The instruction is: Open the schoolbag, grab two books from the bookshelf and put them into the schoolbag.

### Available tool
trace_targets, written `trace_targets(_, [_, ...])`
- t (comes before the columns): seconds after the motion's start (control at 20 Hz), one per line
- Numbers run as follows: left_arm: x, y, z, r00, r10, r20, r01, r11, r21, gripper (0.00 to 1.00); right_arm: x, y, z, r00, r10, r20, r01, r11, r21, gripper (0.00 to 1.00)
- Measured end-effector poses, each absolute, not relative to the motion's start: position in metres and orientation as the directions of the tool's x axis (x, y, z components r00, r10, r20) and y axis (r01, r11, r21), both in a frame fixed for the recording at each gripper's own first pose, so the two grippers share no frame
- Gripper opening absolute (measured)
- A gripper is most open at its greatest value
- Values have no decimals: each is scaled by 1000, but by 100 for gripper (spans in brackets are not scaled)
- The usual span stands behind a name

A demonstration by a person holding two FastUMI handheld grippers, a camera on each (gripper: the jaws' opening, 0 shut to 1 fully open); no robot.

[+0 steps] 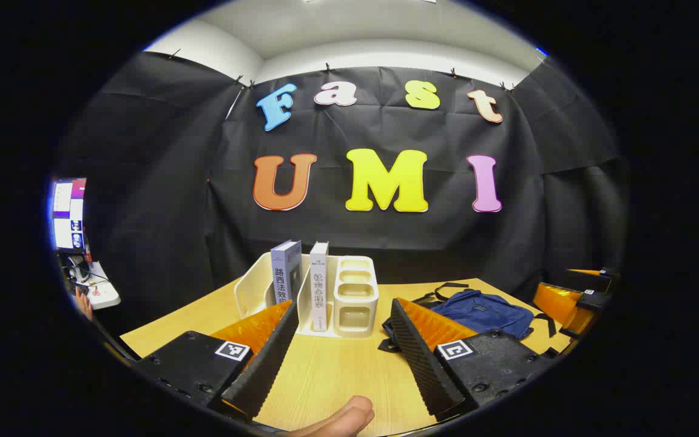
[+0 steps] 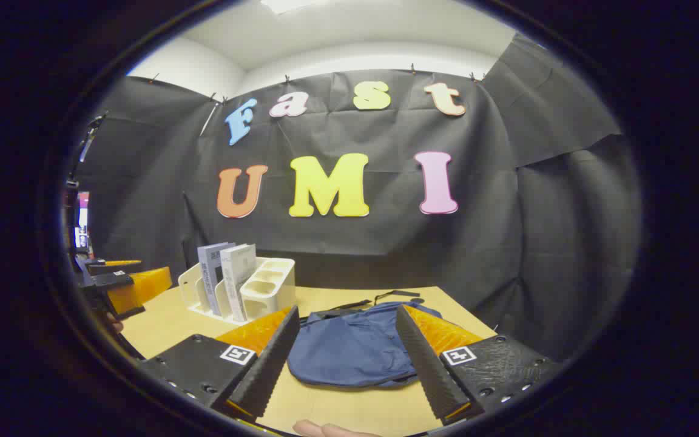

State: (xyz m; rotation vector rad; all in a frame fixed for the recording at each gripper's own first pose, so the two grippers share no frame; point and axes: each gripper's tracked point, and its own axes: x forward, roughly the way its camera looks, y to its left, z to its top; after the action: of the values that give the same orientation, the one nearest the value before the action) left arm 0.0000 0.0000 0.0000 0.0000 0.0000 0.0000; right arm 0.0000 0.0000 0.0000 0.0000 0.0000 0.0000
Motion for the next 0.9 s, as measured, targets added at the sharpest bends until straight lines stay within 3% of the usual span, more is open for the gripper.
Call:
trace_targets(0.15, [-7,5,13,999,6,36,-8,999,39,100,-3,4,-5,1000,-13,-10,13,1000,0,98])
trace_targets(0.2, [-8,7,14,999,10,45,-12,999,53,96,-3,2,-6,1000,-22,-11,22,1000,1,96])
trace_targets(0.5, [-23,2,24,995,-24,94,17,996,82,96,1,0,-15,998,-49,-44,48,999,-14,96])
trace_targets(0.9, [-17,24,20,997,14,80,-20,996,87,96,6,8,-17,997,-53,-59,50,997,-55,98])
